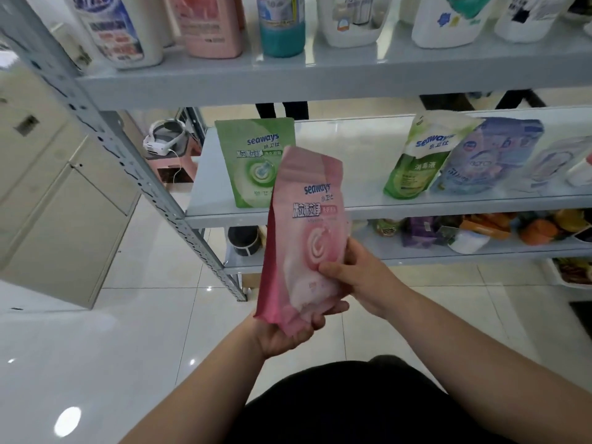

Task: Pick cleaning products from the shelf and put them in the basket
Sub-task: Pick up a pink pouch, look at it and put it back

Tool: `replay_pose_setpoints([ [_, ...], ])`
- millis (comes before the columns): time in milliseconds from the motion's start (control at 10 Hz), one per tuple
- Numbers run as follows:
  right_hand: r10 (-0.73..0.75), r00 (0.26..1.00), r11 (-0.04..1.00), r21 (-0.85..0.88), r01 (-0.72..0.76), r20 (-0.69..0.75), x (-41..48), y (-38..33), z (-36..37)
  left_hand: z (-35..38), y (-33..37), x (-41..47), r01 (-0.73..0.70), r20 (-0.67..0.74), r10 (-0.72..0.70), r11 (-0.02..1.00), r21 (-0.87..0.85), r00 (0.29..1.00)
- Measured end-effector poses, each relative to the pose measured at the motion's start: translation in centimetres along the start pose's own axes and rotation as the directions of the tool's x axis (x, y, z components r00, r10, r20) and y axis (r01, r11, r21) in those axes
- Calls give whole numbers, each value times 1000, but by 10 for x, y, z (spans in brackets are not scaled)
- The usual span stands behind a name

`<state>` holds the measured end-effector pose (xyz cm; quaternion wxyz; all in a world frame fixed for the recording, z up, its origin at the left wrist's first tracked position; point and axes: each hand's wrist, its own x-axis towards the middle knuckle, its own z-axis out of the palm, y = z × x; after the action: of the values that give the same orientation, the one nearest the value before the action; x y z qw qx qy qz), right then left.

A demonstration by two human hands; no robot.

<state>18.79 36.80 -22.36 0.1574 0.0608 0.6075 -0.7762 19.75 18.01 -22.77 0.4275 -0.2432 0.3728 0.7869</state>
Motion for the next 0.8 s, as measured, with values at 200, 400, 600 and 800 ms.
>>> replay_pose_setpoints([
  [200,-40,958,999,-9,39,-282,-5,16,-3,-54,18,1,-48,146,65,992,-116,987],
  [400,-72,925,993,-118,30,-372,16,17,-19,-52,22,20,-301,38,303,912,279,952],
  [600,-108,900,949,-312,-33,-422,40,-1,-45,-22,31,56,-340,-173,423,865,368,889],
  [800,-166,842,868,-482,-122,-513,77,-20,-85,15,47,96,-345,-207,518,767,541,830],
])
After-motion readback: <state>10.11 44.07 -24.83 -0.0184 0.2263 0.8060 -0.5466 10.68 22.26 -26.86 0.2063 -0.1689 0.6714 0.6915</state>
